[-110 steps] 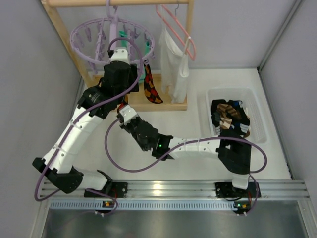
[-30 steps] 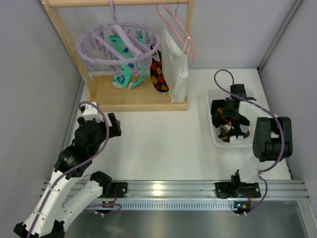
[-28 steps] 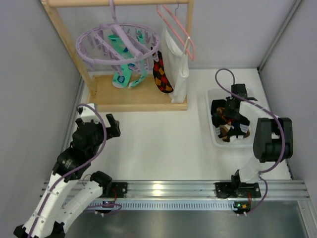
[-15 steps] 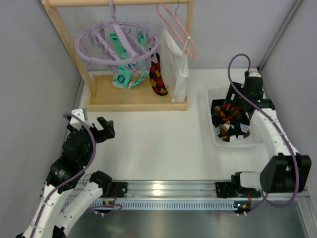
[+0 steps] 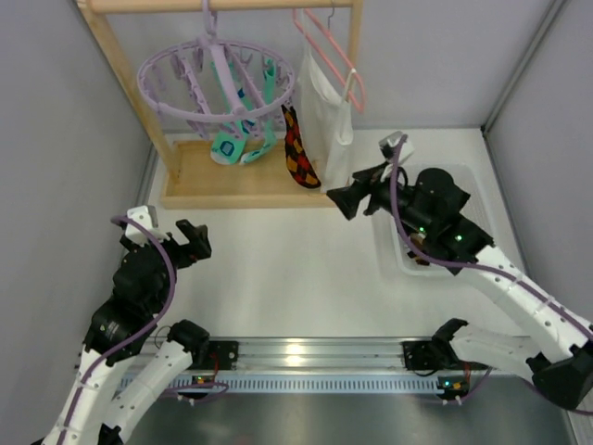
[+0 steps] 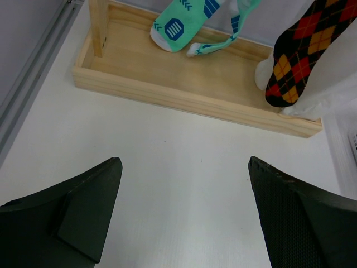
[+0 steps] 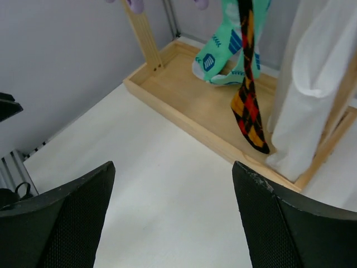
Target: Remove the socks clipped to the hanger
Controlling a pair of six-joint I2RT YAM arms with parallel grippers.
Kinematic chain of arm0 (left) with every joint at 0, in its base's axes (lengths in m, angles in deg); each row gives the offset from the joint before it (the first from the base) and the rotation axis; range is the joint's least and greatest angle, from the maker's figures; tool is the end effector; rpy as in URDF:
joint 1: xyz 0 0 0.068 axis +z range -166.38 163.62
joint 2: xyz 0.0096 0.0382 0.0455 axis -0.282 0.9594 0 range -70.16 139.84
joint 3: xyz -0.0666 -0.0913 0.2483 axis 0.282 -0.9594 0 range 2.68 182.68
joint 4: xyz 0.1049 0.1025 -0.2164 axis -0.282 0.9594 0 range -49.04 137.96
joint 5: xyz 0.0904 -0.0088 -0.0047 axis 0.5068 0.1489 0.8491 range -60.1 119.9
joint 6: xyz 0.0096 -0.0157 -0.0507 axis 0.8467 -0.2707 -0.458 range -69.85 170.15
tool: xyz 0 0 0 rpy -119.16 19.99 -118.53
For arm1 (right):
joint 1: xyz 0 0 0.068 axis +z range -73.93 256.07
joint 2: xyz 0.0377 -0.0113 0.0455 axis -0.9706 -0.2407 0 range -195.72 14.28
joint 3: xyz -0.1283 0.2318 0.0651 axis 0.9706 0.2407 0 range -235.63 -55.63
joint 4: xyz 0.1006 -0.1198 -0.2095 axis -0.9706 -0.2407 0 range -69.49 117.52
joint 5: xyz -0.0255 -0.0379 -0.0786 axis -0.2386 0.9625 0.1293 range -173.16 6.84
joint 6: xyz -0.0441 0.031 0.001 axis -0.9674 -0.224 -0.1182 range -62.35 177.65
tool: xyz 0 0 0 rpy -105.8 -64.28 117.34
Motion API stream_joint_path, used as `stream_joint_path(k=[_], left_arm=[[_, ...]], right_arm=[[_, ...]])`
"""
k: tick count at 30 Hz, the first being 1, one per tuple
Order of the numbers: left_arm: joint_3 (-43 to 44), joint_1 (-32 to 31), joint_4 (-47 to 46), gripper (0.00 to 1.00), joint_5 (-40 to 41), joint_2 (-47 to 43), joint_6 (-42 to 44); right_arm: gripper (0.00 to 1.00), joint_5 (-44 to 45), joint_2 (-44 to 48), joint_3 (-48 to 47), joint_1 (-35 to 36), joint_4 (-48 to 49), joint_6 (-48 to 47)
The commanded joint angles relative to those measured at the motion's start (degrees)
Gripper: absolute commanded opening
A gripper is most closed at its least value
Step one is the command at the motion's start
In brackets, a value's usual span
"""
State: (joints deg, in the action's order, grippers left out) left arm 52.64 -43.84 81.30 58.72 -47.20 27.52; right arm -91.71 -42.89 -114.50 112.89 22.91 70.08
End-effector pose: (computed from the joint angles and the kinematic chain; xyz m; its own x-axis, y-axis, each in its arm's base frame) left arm 0.0703 -0.0173 0.3568 -0.1844 -0.2842 -0.9409 -0.0899 0.9581 -0.2718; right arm 0.1801 0.1416 0.3971 -0.1928 0.1216 -0.9737 -0.6861 0.6927 0.2224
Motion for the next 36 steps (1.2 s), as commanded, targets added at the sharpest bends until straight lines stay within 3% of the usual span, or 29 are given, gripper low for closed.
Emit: stream_joint_path(k=[1,10,17,23,26,27,30,31,34,36], left_arm=[[-0.4,0.2,-1.8,0.98,1.7,-0.5,-0.7],[-0.4,0.2,-1.8,0.98,1.5,0.1,-0.8],[-0.5,0.1,-1.8,0.98,1.5,0.3,-0.8],[-0.4,0.1,-1.8,0.98,1.1,0.6,-0.8],[-0.4,0.2,-1.8,0.98,0.9,0.9,-0.8],[-0.4,0.2,-1.9,0.98,0.9,0.9,-0.8],[-0.4,0.2,-1.8,0.98,0.9,1.2,-0.8],[-0.3,0.1,-1.8,0.98,0.9,1.3,-0.8],[0.2,0.2,-1.8,0.98,0.7,1.6,-0.6],[2.0,0.2,-1.8,0.98,-0.1,1.6,-0.1]], right_arm=[[0.81,3.0,-8.2,-4.9,5.1,7.9,-2.4],[0.78,8.2,-32.8,-22.9,6.0,4.7,-7.7],[0.78,19.3,-46.2,-30.2,5.9,7.9,-9.6],[0.77,14.6,-53.3,-30.7,5.5,16.8,-10.4],[0.72,13.7,-57.0,-30.8,5.5,19.9,-10.5],[0.69,13.7,-58.8,-31.4,5.5,21.2,-10.7],[0.42,13.6,-61.0,-31.1,5.5,24.4,-11.4],[0.25,13.6,-60.9,-30.5,5.5,25.3,-11.1],[0.01,14.7,-58.2,-26.2,6.0,31.0,-10.4],[0.0,15.8,-54.7,-22.2,6.7,34.4,-10.9]])
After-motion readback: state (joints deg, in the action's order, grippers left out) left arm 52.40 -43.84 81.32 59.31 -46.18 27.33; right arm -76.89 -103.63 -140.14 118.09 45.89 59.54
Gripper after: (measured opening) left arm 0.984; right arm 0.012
